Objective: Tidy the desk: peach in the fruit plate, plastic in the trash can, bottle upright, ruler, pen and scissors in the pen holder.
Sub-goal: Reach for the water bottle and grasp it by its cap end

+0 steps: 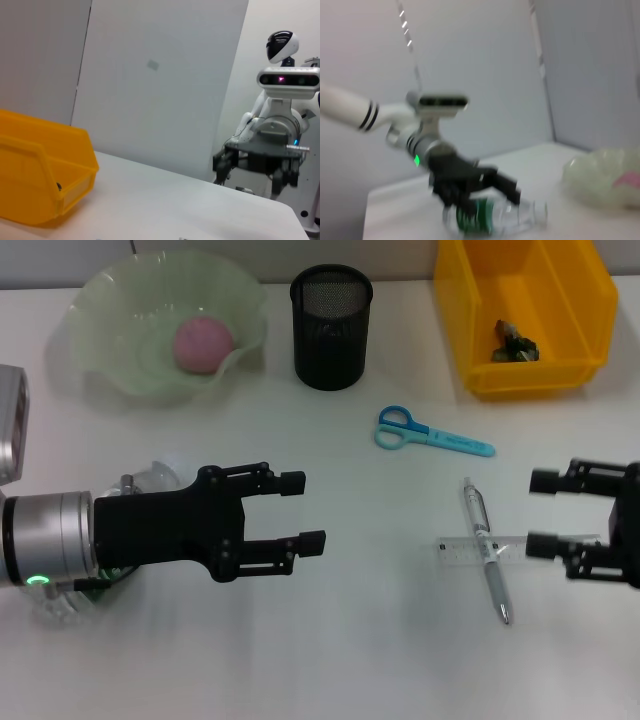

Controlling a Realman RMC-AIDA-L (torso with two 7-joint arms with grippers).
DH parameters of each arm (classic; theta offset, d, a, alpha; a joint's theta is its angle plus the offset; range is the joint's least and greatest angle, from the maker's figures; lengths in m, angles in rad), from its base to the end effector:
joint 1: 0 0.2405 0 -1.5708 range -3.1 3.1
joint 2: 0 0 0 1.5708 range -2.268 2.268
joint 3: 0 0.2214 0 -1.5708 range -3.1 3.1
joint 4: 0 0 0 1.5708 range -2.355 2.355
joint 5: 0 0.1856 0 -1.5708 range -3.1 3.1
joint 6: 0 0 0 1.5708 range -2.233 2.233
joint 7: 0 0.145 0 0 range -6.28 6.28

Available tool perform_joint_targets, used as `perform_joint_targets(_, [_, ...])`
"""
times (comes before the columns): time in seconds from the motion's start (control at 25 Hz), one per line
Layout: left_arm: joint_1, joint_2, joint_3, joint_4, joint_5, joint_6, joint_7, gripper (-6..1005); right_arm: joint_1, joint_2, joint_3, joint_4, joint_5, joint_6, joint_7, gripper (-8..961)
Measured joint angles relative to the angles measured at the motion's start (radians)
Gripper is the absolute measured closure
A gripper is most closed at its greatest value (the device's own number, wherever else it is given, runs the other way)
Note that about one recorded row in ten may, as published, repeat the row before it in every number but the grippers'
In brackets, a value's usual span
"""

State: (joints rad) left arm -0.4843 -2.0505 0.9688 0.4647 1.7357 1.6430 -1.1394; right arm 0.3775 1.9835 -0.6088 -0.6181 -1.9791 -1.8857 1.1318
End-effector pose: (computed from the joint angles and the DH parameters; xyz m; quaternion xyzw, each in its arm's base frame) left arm -0.2107 0.2555 -0.0144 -0.9412 -0.1440 -0.3023 0.0443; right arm 0.2514 0.2341 0.0544 -0.9418 0.1337 0.2925 0.0977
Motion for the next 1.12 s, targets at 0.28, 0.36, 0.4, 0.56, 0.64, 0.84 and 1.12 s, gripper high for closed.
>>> perform_joint_targets(0.28, [-0.002,0.001,0.002,0.0,0.002,-0.006,-0.002,256,0.012,0.029,-0.003,0.004,-0.106,0.071,-0.072,252])
perform_joint_targets(0.36, [-0.001,0.0,0.001,0.0,0.002,-0.006,-0.002,256,0.01,0.03,-0.003,0.004,-0.106,0.072,-0.078,252])
perform_joint_targets(0.4, [-0.001,-0.001,0.001,0.0,0.002,-0.006,-0.002,256,0.009,0.031,-0.003,0.005,-0.106,0.071,-0.083,252])
perform_joint_targets(0.56, [-0.001,-0.002,0.0,0.0,0.002,-0.005,-0.002,256,0.01,0.032,-0.003,0.006,-0.107,0.064,-0.084,252])
perform_joint_targets(0.64, [-0.001,-0.003,0.001,0.0,0.002,-0.006,-0.002,256,0.009,0.032,-0.003,0.006,-0.108,0.063,-0.084,252])
perform_joint_targets(0.84, [-0.002,-0.004,-0.002,0.0,0.002,-0.016,-0.006,256,0.008,0.032,-0.003,0.006,-0.109,0.065,-0.084,252])
perform_joint_targets(1.12, [-0.026,-0.01,-0.029,0.055,-0.007,-0.048,-0.157,256,0.006,0.032,-0.002,0.004,-0.11,0.068,-0.083,252])
